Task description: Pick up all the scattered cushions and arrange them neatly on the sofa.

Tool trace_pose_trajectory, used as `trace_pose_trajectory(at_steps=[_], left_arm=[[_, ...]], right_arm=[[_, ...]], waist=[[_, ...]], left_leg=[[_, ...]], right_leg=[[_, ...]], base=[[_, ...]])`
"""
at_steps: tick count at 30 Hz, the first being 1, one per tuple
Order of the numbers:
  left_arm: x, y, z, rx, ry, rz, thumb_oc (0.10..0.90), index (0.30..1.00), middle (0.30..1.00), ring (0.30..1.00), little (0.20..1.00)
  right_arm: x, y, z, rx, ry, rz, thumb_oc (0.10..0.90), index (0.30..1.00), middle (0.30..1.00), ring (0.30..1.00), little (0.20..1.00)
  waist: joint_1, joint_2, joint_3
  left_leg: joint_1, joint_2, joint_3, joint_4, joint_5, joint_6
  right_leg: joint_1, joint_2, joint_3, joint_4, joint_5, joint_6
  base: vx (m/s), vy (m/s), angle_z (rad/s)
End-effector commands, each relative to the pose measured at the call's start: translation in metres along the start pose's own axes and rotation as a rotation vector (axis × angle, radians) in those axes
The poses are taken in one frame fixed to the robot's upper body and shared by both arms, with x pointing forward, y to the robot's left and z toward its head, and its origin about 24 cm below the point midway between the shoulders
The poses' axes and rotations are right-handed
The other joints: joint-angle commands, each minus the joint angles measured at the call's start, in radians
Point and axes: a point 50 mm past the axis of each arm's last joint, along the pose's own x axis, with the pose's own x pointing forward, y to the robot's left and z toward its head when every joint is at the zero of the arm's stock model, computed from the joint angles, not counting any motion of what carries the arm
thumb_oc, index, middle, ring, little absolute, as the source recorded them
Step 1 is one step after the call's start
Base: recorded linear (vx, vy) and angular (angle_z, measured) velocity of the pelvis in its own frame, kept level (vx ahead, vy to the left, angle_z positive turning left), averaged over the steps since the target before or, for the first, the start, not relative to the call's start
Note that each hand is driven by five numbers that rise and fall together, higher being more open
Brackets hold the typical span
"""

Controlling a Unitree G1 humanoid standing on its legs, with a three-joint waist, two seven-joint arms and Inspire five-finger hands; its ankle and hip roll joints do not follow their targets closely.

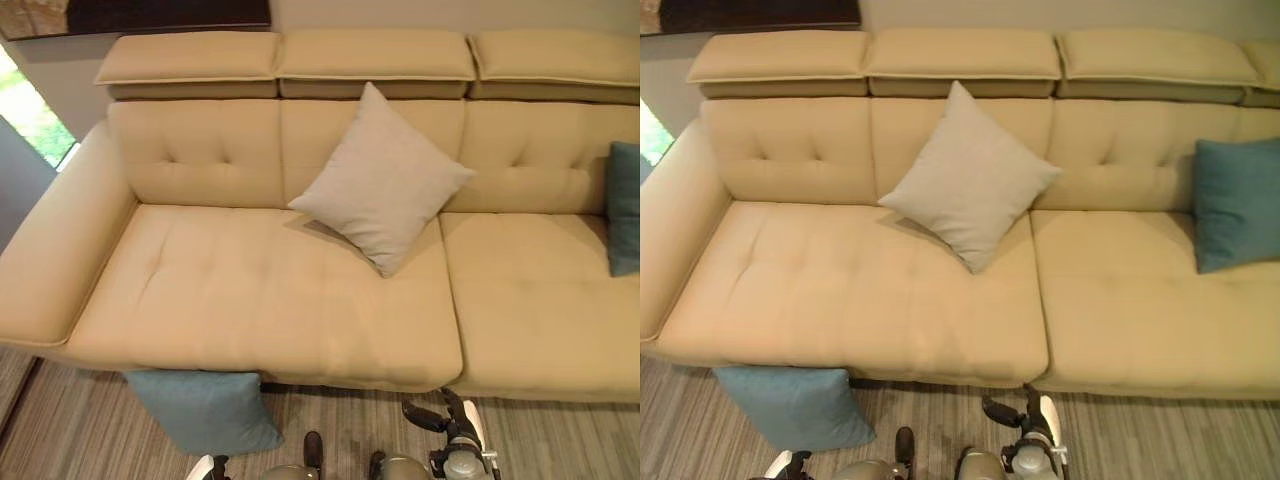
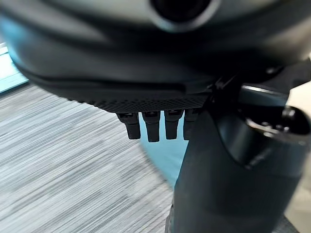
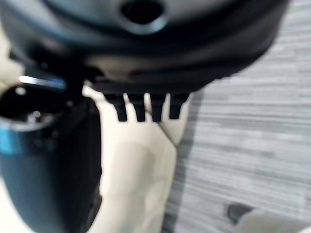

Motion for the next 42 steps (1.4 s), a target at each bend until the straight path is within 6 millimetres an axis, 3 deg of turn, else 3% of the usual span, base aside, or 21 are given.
trace_pose_trajectory(at_steps=[1, 3, 5, 7, 9, 10, 12, 13, 15, 19, 21, 23, 25, 26, 27, 32, 36, 38, 39, 41, 42], left_arm=[[0.001, 0.003, -0.009, 0.114, 0.005, 0.009, 0.8, 0.9, 0.9, 0.9, 0.9], [0.0, 0.001, -0.009, 0.149, -0.005, -0.006, 0.8, 0.9, 0.9, 0.9, 0.9], [0.0, 0.001, -0.009, 0.147, -0.001, -0.008, 0.8, 0.9, 0.9, 0.9, 0.9], [0.0, 0.001, -0.011, 0.146, 0.0, -0.007, 0.8, 0.9, 0.9, 0.9, 0.9], [0.0, 0.0, -0.003, 0.138, -0.028, 0.008, 0.8, 0.9, 0.9, 0.9, 0.9], [0.0, 0.0, 0.003, 0.123, -0.052, 0.01, 0.8, 0.9, 0.9, 0.9, 0.9], [0.002, 0.005, 0.019, 0.11, -0.111, 0.032, 0.8, 0.9, 0.9, 0.9, 0.9], [0.003, 0.007, 0.028, 0.109, -0.143, 0.039, 0.8, 0.9, 0.9, 0.9, 0.9], [0.003, 0.009, 0.037, 0.1, -0.177, 0.048, 0.8, 0.9, 0.9, 0.9, 0.9], [0.002, 0.013, 0.059, 0.075, -0.255, 0.067, 0.8, 0.9, 0.9, 0.9, 0.9], [0.002, 0.012, 0.058, 0.088, -0.252, 0.058, 0.8, 0.9, 0.9, 0.9, 0.9], [0.002, 0.01, 0.053, 0.095, -0.231, 0.042, 0.8, 0.9, 0.9, 0.9, 0.9], [0.002, 0.008, 0.047, 0.094, -0.208, 0.034, 0.8, 0.9, 0.9, 0.9, 0.9], [0.002, 0.003, 0.028, 0.099, -0.134, 0.013, 0.8, 0.9, 0.9, 0.9, 0.9], [0.002, 0.003, 0.028, 0.099, -0.134, 0.013, 0.8, 0.9, 0.9, 0.9, 0.9], [-0.001, -0.003, -0.006, 0.107, -0.004, -0.02, 0.8, 0.9, 0.9, 0.9, 0.9], [-0.001, 0.002, -0.02, 0.055, 0.059, -0.011, 0.8, 0.9, 0.9, 0.9, 0.9], [0.0, 0.007, -0.026, 0.028, 0.087, 0.01, 0.8, 0.9, 0.9, 0.9, 0.9], [0.001, 0.009, -0.026, 0.029, 0.086, 0.014, 0.8, 0.9, 0.9, 0.9, 0.9], [0.004, 0.019, -0.025, 0.033, 0.078, 0.038, 0.8, 0.9, 0.9, 0.9, 0.9], [0.004, 0.019, -0.025, 0.033, 0.078, 0.038, 0.8, 0.9, 0.9, 0.9, 0.9]], right_arm=[[0.003, -0.028, 0.008, -0.047, -0.095, -0.089, 0.8, 0.9, 0.9, 0.9, 0.9], [0.004, -0.031, 0.007, -0.049, -0.091, -0.095, 0.8, 0.9, 0.9, 0.9, 0.9], [0.003, -0.03, 0.002, -0.05, -0.069, -0.089, 0.8, 0.9, 0.9, 0.9, 0.9], [0.003, -0.03, 0.0, -0.053, -0.06, -0.089, 0.8, 0.9, 0.9, 0.9, 0.9], [0.003, -0.034, -0.001, -0.044, -0.06, -0.096, 0.8, 0.9, 0.9, 0.9, 0.9], [0.004, -0.038, -0.001, -0.037, -0.065, -0.107, 0.8, 0.9, 0.9, 0.9, 0.9], [0.007, -0.045, 0.004, -0.047, -0.084, -0.129, 0.8, 0.9, 0.9, 0.9, 0.9], [0.009, -0.049, 0.007, -0.053, -0.094, -0.143, 0.8, 0.9, 0.9, 0.9, 0.9], [0.011, -0.053, 0.01, -0.058, -0.105, -0.16, 0.8, 0.9, 0.9, 0.9, 0.9], [0.012, -0.055, 0.01, -0.035, -0.1, -0.188, 0.8, 0.9, 0.9, 0.9, 0.9], [0.011, -0.055, 0.007, -0.036, -0.088, -0.19, 0.8, 0.9, 0.9, 0.9, 0.9], [0.011, -0.052, 0.006, -0.031, -0.079, -0.185, 0.8, 0.9, 0.9, 0.9, 0.9], [0.01, -0.049, 0.005, -0.034, -0.075, -0.175, 0.8, 0.9, 0.9, 0.9, 0.9], [0.008, -0.044, 0.001, -0.049, -0.064, -0.155, 0.8, 0.9, 0.9, 0.9, 0.9], [0.008, -0.044, 0.001, -0.049, -0.064, -0.155, 0.8, 0.9, 0.9, 0.9, 0.9], [0.004, -0.031, -0.005, -0.036, -0.039, -0.108, 0.8, 0.9, 0.9, 0.9, 0.9], [0.002, -0.021, -0.002, -0.021, -0.043, -0.054, 0.8, 0.9, 0.9, 0.9, 0.9], [0.003, -0.025, 0.007, 0.011, -0.067, -0.074, 0.8, 0.9, 0.9, 0.9, 0.9], [0.004, -0.025, 0.009, 0.026, -0.074, -0.076, 0.8, 0.9, 0.9, 0.9, 0.9], [0.009, -0.036, 0.031, 0.087, -0.149, -0.111, 0.8, 0.9, 0.9, 0.9, 0.9], [0.009, -0.036, 0.031, 0.087, -0.15, -0.111, 0.8, 0.9, 0.9, 0.9, 0.9]], waist=[[-0.021, 0.035, -0.019], [-0.044, 0.041, -0.011], [-0.054, 0.03, -0.017], [-0.053, 0.026, -0.024], [-0.06, 0.024, -0.035], [-0.062, 0.025, -0.031], [-0.058, 0.017, -0.008], [-0.052, 0.012, 0.009], [-0.049, 0.006, 0.019], [-0.022, -0.003, 0.013], [-0.012, 0.012, -0.001], [0.005, 0.019, -0.004], [0.012, 0.021, -0.008], [0.019, 0.022, -0.024], [0.019, 0.022, -0.024], [0.026, 0.005, -0.071], [0.034, -0.011, -0.076], [0.028, -0.007, -0.045], [0.028, -0.005, -0.04], [0.034, -0.003, -0.032], [0.033, -0.001, -0.035]], left_leg=[[0.015, 0.019, -0.027, 0.061, -0.13, -0.052], [0.063, 0.037, -0.022, 0.054, -0.159, -0.071], [0.09, 0.037, -0.021, 0.058, -0.184, -0.08], [0.1, 0.043, -0.02, 0.062, -0.193, -0.086], [0.08, 0.088, -0.02, 0.156, -0.212, -0.122], [0.049, 0.108, -0.02, 0.228, -0.193, -0.134], [-0.053, 0.157, -0.03, 0.435, -0.087, -0.153], [-0.1, 0.158, -0.039, 0.527, -0.062, -0.139], [-0.13, 0.152, -0.031, 0.578, -0.064, -0.128], [-0.204, 0.044, 0.014, 0.397, -0.149, -0.094], [-0.229, 0.02, 0.041, 0.253, -0.077, -0.099], [-0.24, 0.012, 0.078, 0.17, -0.006, -0.113], [-0.227, 0.015, 0.087, 0.139, -0.001, -0.112], [-0.19, 0.008, 0.068, 0.097, 0.002, -0.096], [-0.19, 0.008, 0.068, 0.096, 0.002, -0.096], [-0.111, -0.008, 0.049, 0.041, -0.009, -0.073], [-0.06, -0.018, 0.036, 0.04, -0.048, -0.04], [-0.021, -0.014, 0.028, 0.044, -0.07, -0.01], [-0.004, -0.012, 0.019, 0.041, -0.081, -0.007], [0.017, 0.01, -0.005, 0.049, -0.107, -0.026], [0.014, 0.011, -0.006, 0.049, -0.106, -0.026]], right_leg=[[-0.023, 0.015, -0.015, -0.082, 0.149, 0.02], [-0.06, -0.019, 0.009, -0.138, 0.198, 0.039], [-0.051, -0.015, 0.029, -0.159, 0.208, 0.048], [-0.037, -0.012, 0.026, -0.17, 0.21, 0.047], [-0.007, 0.011, 0.026, -0.181, 0.194, 0.025], [0.014, 0.028, 0.024, -0.19, 0.179, 0.007], [0.048, 0.055, 0.018, -0.19, 0.156, -0.037], [0.06, 0.063, 0.017, -0.191, 0.148, -0.057], [0.072, 0.07, 0.017, -0.198, 0.142, -0.068], [0.133, 0.092, 0.018, -0.242, 0.108, -0.058], [0.158, 0.12, 0.009, -0.265, 0.103, -0.053], [0.199, 0.149, 0.016, -0.291, 0.095, -0.05], [0.21, 0.16, 0.023, -0.296, 0.091, -0.048], [0.233, 0.167, 0.03, -0.302, 0.079, -0.043], [0.233, 0.167, 0.03, -0.302, 0.079, -0.043], [0.247, 0.146, 0.023, -0.263, 0.053, -0.026], [0.186, 0.109, 0.0, -0.036, 0.058, 0.017], [0.104, 0.05, -0.036, 0.188, 0.17, 0.067], [0.08, 0.016, -0.052, 0.225, 0.18, 0.06], [0.071, -0.081, -0.104, 0.077, 0.17, 0.033], [0.07, -0.078, -0.106, 0.072, 0.174, 0.032]], base=[[0.13, -0.119, -0.21], [0.29, -0.245, -0.27], [0.32, -0.285, -0.15], [0.25, -0.262, 0.02], [0.28, -0.405, -0.04], [0.14, -0.366, 0.01], [0.08, -0.366, 0.07], [0.02, -0.207, 0.09], [0.1, -0.195, -0.03], [0.25, -0.137, 0.19], [0.25, -0.015, 0.1], [0.24, -0.001, 0.06], [0.21, 0.042, -0.13], [0.18, 0.055, -0.25], [0.27, 0.094, -0.19], [0.21, 0.113, -0.01], [0.13, 0.14, 0.23], [0.12, 0.149, 0.24], [0.2, 0.03, 0.5], [0.19, -0.145, 0.15], [0.1, -0.162, -0.13]])
